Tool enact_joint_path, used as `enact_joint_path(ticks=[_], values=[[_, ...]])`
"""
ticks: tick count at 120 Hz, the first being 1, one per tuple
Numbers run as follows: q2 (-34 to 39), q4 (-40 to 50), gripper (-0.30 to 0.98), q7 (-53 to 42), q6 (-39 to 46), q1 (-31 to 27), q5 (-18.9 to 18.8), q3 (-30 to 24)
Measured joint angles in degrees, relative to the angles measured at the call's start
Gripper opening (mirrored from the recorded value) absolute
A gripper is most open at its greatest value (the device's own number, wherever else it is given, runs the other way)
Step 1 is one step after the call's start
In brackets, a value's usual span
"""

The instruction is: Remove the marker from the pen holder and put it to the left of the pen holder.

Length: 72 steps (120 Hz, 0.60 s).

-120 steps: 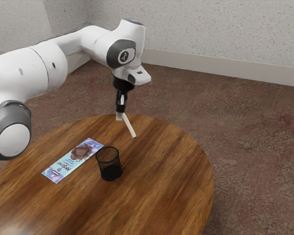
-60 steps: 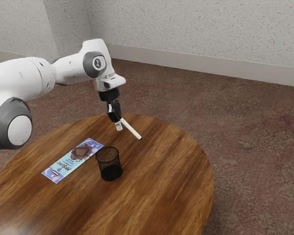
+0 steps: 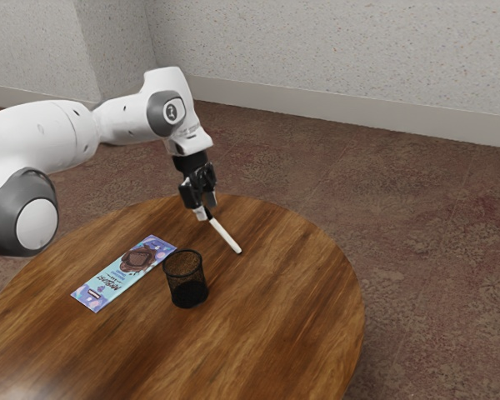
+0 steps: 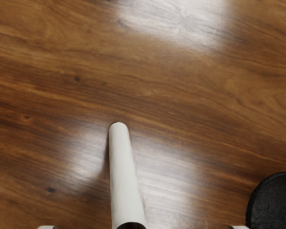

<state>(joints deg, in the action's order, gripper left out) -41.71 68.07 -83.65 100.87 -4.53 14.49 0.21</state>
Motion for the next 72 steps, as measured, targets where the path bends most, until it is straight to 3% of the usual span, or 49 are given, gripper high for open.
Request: enact_joint_path(ticks=[24,60,64,72], values=[[0.1,0.0,0.59,-3.2,0.4,1.1,-1.0,0.1],[0.2,0.0,0.66,-6.3,0.6,1.3,-1.6,0.1],[2.8,2.0,0.67,-5.9,0.6,1.9,-1.7,0.9],[17.1,13.6,0.67,-2.2,0.2,2.3,-2.1,3.6]])
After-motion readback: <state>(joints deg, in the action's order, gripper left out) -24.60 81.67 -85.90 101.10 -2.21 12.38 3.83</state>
